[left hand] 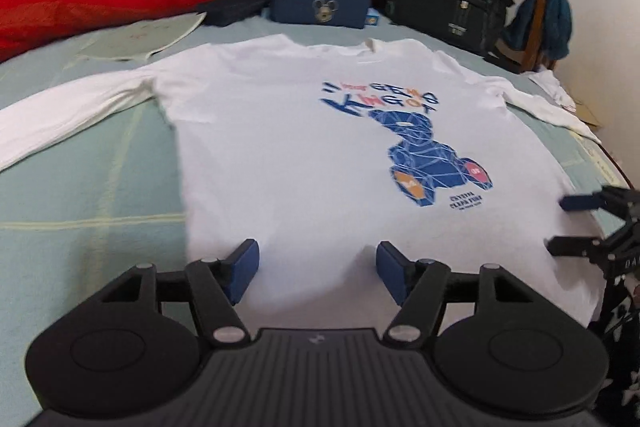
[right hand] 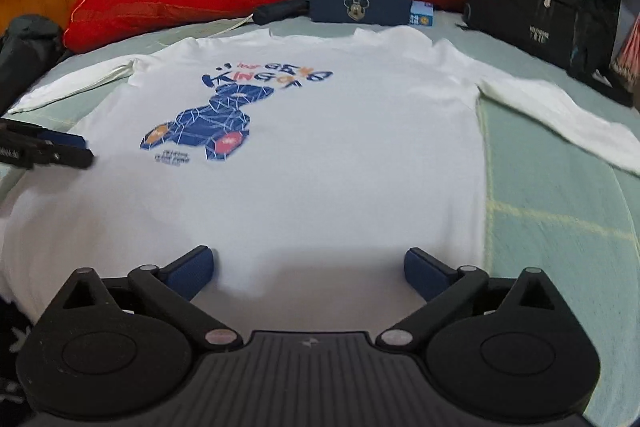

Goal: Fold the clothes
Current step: 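Move both open grippers over the flattened sweatshirt toward the sleeve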

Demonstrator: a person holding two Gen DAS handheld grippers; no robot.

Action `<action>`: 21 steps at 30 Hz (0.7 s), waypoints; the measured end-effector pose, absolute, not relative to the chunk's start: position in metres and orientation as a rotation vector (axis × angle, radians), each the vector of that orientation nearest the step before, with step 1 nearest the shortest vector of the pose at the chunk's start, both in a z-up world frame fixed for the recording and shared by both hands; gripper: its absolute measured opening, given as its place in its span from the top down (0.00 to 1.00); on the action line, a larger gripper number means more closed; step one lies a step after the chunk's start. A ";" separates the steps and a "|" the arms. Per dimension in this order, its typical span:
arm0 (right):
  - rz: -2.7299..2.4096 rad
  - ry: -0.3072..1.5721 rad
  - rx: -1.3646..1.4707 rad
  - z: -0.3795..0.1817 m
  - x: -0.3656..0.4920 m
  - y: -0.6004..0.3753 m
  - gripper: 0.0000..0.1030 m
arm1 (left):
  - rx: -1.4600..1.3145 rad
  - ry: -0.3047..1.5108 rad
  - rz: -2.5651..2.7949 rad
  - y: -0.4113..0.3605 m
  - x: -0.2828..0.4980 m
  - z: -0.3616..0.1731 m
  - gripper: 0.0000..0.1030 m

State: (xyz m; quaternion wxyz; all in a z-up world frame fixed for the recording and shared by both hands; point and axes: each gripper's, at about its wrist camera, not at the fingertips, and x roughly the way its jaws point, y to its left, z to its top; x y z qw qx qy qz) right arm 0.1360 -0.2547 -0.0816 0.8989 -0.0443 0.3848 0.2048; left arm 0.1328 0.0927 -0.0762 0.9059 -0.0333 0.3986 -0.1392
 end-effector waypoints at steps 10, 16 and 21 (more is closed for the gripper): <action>0.423 0.804 -0.014 -0.056 0.193 -0.221 0.00 | -0.098 0.727 -0.251 0.095 0.240 -0.052 0.32; 0.429 0.833 -0.018 -0.074 0.213 -0.204 0.00 | -0.150 0.810 -0.234 0.109 0.257 -0.094 0.32; 0.456 0.800 -0.010 -0.078 0.205 -0.212 0.00 | -0.128 0.807 -0.257 0.125 0.233 -0.085 0.31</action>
